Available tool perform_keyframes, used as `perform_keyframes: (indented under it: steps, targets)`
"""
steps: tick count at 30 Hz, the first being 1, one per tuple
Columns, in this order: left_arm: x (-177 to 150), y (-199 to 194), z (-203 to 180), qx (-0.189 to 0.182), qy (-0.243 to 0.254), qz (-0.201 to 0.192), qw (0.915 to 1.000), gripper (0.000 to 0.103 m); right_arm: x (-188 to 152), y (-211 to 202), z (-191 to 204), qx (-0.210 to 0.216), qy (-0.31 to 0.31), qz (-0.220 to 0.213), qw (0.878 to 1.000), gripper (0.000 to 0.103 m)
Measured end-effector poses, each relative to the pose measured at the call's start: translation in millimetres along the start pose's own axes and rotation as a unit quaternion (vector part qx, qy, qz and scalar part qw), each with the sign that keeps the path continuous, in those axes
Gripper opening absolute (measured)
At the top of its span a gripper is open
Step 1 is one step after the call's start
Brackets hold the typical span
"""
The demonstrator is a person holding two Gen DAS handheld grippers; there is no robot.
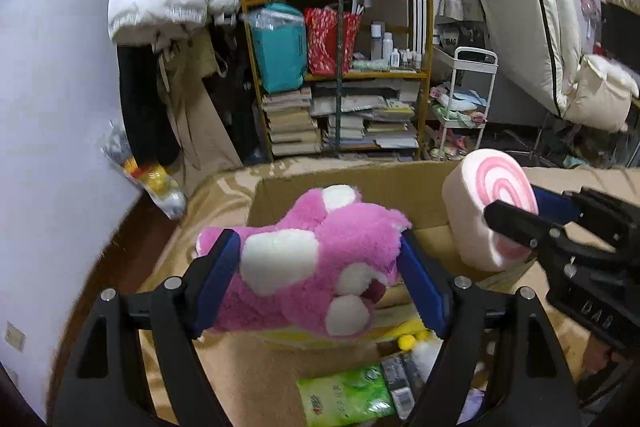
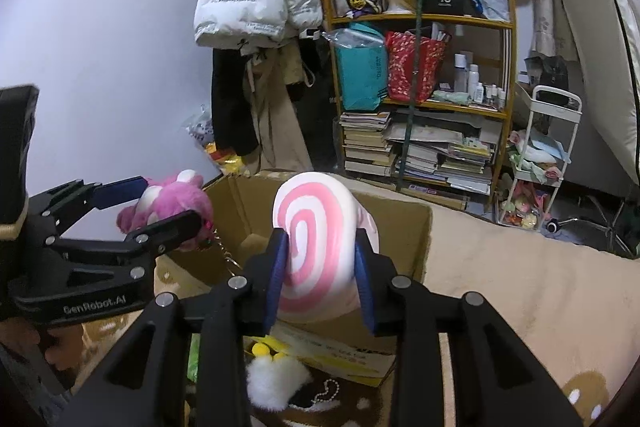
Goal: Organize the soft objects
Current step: 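Carry both plushes over the cardboard box and open both tools to drop them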
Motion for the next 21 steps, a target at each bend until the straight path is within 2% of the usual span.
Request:
perform_keyframes:
  steps: [3,7,12,14,15,16,19,21]
  targets:
    - [0,-2,3,-0.005,-0.017,0.004,0.9998,0.08,-1,-2,3,-0.001,-0.008,0.002,1.0,0.037]
    - [0,-6,5,-0.001,-0.016,-0.003,0.9999,0.08,-3,-4,2,-0.01,-0.007,0.002,1.0,0.038]
    - [1,-6,8,0.003,-0.021,0.0,0.9998,0.087,-4,-1,-1,-0.013,-0.006,0.008,1.0,0.04]
    - [0,-4,9,0.01,-0.012,0.007,0.9999,0.087,-4,-1,-2,-0.012,-0.002,0.006,1.0,0.047]
    - [-1,-3,10,0.018,-0.008,0.012,0.9997,0.087,-3,-2,-3,-0.013,-0.001,0.004,1.0,0.057]
    - [-1,-3,11,0.024,-0.009,0.014,0.9996,0.088,-2,-3,-3,-0.014,0.001,0.0,1.0,0.063]
    - [0,-6,15,0.042,-0.007,0.009,0.9991,0.097,-4,-4,-4,-0.014,0.003,0.001,1.0,0.066]
    - [2,-9,15,0.052,0.001,0.0,0.9986,0.098,-5,-4,-5,-0.013,0.008,0.003,1.0,0.071]
Point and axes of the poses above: each gripper's, at about its wrist camera, not at the fingertips, and y roughly the way its jaws point, z to its left, x to its top, the point moved 9 cm from there along y, roughly the way its jaws point
